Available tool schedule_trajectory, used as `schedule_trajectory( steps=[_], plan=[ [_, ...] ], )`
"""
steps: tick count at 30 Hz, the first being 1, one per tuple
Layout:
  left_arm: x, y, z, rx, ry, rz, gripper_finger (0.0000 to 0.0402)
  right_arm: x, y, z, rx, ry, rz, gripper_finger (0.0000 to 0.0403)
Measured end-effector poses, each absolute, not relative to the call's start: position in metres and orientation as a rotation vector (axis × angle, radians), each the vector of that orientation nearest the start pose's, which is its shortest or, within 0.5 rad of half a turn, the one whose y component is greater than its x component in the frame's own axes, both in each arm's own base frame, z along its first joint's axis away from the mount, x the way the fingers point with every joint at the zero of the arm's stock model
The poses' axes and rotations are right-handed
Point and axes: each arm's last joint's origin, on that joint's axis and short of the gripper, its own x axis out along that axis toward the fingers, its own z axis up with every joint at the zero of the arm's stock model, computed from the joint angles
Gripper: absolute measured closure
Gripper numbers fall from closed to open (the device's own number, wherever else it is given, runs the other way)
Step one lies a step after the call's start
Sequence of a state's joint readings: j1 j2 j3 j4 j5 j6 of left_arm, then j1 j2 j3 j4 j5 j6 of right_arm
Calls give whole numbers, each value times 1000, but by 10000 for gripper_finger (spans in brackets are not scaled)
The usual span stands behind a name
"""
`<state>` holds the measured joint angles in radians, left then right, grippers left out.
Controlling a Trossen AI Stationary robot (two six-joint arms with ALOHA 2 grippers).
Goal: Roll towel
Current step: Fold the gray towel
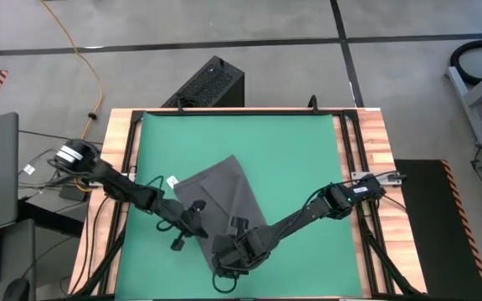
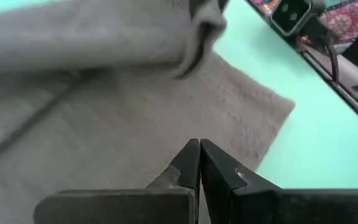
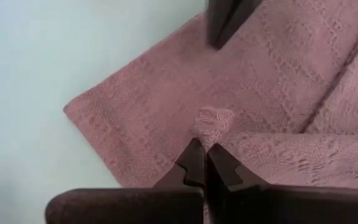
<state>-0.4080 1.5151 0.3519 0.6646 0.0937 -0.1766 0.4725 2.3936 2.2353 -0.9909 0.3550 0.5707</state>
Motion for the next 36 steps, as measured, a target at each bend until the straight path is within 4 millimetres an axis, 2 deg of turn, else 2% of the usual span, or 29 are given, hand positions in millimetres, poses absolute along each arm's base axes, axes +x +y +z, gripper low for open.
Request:
schedule_trajectory(
  steps=[3, 6, 11, 15, 18, 21, 27, 32, 36],
  plan=[
    [229, -105, 107, -100, 583, -498, 402, 454, 221, 217, 60, 1027, -189, 390],
    [239, -119, 105, -97, 590, -555, 401, 454, 220, 217, 64, 1026, -187, 390],
    [249, -131, 95, -61, 639, -528, 402, 455, 222, 218, 70, 1015, -175, 390],
    [256, -133, 82, -75, 687, -522, 401, 457, 237, 223, 94, 927, -109, 390],
    [264, -136, 78, -98, 693, -529, 401, 460, 251, 229, 118, 860, 3, 390],
    [269, -139, 79, -109, 695, -530, 402, 458, 260, 230, 155, 843, 37, 390],
    [274, -138, 82, -121, 691, -500, 401, 450, 266, 227, 161, 886, 12, 390],
    [275, -138, 82, -135, 692, -470, 401, 446, 279, 211, 192, 891, 85, 390],
    [275, -138, 82, -146, 697, -471, 402, 441, 281, 203, 200, 914, 60, 390]
  ],
)
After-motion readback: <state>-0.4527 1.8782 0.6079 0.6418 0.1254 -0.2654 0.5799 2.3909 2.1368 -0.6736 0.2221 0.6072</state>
